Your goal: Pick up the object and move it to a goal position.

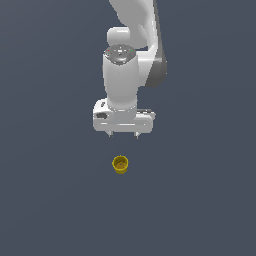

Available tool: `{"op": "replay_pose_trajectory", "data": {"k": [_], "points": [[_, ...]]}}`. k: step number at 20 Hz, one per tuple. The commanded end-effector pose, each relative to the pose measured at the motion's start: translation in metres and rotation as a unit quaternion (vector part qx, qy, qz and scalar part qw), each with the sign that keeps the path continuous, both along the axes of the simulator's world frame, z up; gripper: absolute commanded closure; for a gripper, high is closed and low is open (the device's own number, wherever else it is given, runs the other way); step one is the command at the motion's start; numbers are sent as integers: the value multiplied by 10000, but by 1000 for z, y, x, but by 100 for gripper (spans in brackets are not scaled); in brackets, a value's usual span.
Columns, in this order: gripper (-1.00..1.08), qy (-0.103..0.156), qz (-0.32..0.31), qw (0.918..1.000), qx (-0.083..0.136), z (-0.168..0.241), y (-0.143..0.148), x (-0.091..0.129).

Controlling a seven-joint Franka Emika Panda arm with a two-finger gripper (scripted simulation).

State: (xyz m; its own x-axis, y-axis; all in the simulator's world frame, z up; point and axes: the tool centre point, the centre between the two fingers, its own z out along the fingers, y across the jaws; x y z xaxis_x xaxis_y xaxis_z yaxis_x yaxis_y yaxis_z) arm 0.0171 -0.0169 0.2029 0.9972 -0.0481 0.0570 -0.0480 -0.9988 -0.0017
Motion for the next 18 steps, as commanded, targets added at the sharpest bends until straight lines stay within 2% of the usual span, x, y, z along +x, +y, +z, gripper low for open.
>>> {"op": "replay_pose_trajectory", "data": {"k": [1, 4, 10, 18], "points": [[-92, 0, 0, 10000, 0, 0, 0, 0], [-92, -12, 67, 10000, 3, 1, 7, 1], [-92, -75, 422, 9991, 12, 8, 39, 1], [-92, -60, 292, 9996, 24, 4, 37, 3]]}}
